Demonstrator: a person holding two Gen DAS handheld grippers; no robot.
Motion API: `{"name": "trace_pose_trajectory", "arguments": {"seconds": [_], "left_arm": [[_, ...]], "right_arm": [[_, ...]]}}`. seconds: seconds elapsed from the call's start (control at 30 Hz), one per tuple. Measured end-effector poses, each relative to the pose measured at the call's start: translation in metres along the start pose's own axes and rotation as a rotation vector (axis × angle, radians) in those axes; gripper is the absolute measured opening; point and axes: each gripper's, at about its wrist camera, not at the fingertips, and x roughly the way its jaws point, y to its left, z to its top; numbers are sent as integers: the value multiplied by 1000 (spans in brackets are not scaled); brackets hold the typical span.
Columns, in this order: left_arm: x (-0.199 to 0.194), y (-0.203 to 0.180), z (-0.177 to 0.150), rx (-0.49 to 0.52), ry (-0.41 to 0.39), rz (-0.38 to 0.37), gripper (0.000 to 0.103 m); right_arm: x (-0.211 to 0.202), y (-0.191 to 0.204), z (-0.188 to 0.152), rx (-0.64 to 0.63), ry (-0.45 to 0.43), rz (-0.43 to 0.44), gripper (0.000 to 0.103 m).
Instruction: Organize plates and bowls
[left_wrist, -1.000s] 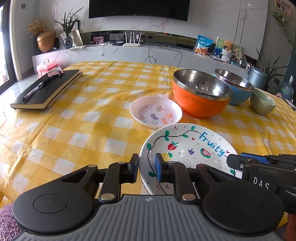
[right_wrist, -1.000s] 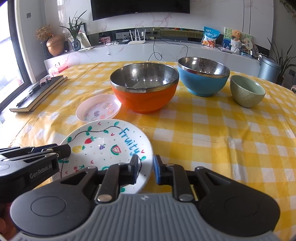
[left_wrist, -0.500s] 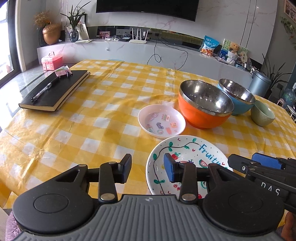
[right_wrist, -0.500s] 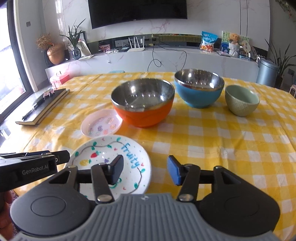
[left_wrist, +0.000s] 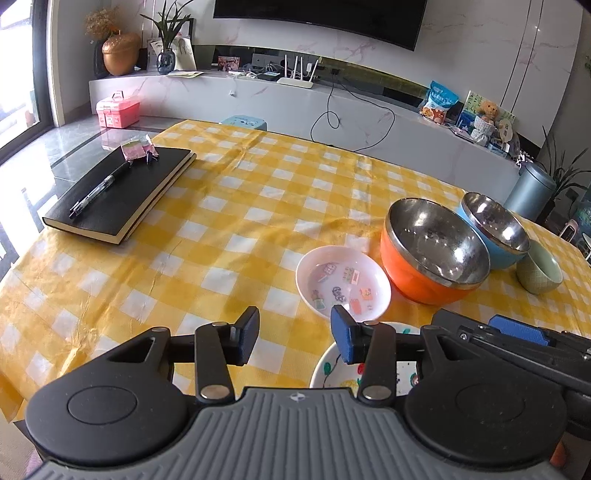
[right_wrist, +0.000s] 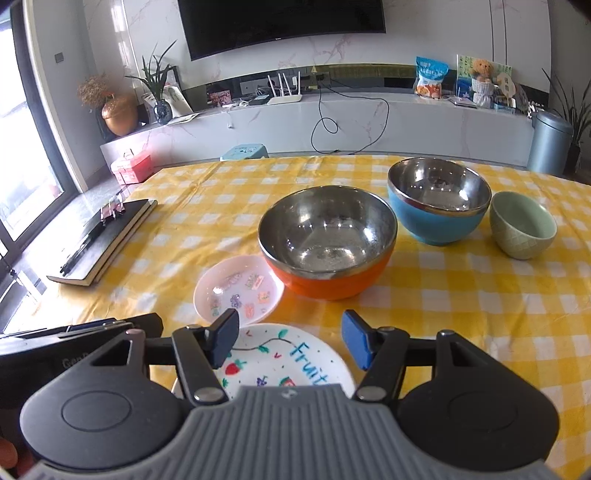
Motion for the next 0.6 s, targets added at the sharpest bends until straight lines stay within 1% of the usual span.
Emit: {"name": "trace_pose_trajectory", "arguments": {"seconds": [0.13,0.23,0.3,0.33,0.4,0.47,0.53,0.57,0.6], "left_arm": [[10,3,8,-15,-10,-1,50],[17,4,12,-23,-25,-24,50],[23,3,15,-26,-18,-34,50],[27,2,17,-25,-14,-35,50],[34,0,19,-20,-7,-30,50],[42,0,20,-22,-12,-41,50],[50,1,21,-26,-8,-53,50],[54,1,22,-33,-2,-53,50],[58,2,22,-36,5,-49,47]], "right_arm": [[11,-3,7,20,-4,-17,61],[20,-7,11,52,-4,-22,60],[26,-12,12,79,-2,-17,53],[29,-14,13,94,0,-12,52],[37,-17,13,119,8,-13,45],[45,-19,14,141,20,-9,40],[53,-22,15,164,35,-9,38],[57,-22,15,171,44,-7,36],[60,-22,14,174,51,-4,32]]}}
